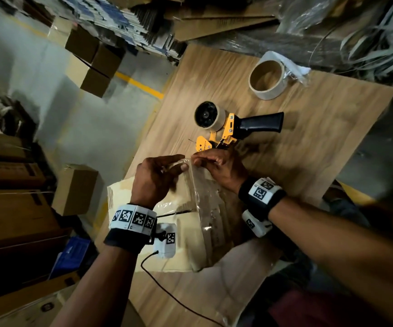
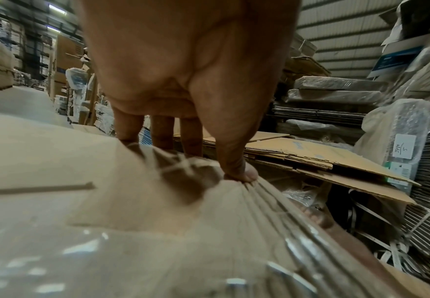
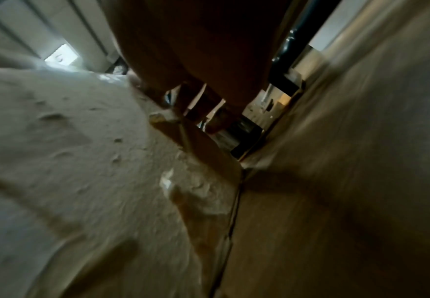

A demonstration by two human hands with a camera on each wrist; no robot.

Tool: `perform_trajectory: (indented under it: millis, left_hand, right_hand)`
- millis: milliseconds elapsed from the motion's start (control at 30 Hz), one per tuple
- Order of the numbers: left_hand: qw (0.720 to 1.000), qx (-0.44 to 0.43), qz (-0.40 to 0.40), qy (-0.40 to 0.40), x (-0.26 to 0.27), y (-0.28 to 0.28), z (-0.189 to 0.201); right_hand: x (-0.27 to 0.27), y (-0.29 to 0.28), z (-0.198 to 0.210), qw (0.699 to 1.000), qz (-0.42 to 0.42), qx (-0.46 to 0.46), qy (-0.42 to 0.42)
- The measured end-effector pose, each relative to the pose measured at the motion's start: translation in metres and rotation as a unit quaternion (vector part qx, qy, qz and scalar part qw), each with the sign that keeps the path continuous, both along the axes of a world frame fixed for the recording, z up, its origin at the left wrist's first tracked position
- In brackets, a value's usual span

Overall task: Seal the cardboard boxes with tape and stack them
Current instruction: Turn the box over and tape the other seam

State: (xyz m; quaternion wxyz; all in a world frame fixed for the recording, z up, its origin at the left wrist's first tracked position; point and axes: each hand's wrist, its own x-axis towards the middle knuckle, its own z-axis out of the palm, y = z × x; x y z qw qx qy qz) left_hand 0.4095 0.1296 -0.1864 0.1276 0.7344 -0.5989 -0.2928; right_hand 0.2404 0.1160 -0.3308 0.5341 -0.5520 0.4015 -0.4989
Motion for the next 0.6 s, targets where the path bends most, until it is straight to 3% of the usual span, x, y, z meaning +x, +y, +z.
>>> perform_trajectory:
  millis: [100,233,333,433,600]
  left_hand:
    - [0.998,-0.023,-0.005,-0.056,0.001,0.003,0.000]
    - [0.986,-0.098,-0.063,-0.116,0.005,0.022,-0.003]
    - [0.986,-0.126,-0.024,-0.102,0.006,0.052,0.001]
    - [0.984,-0.157,-0.001,-0.085,0.010,0.095,0.002]
    - [0.980,-0.111,-0.136,-0.092,0.006,0.177,0.000]
  right_hand:
    - [-0.003,0.018,0.013,0.994,-0.047,-0.054,0.088]
    - [0.003,0.065,0.049,0.973,0.060,-0.144,0.169]
    - [0.007,0.086,0.033,0.958,0.110,-0.152,0.219]
    - [0.009,0.081,0.022,0.941,0.101,-0.191,0.261]
    - [0.003,0.080,-0.007,0.896,0.151,-0.182,0.377]
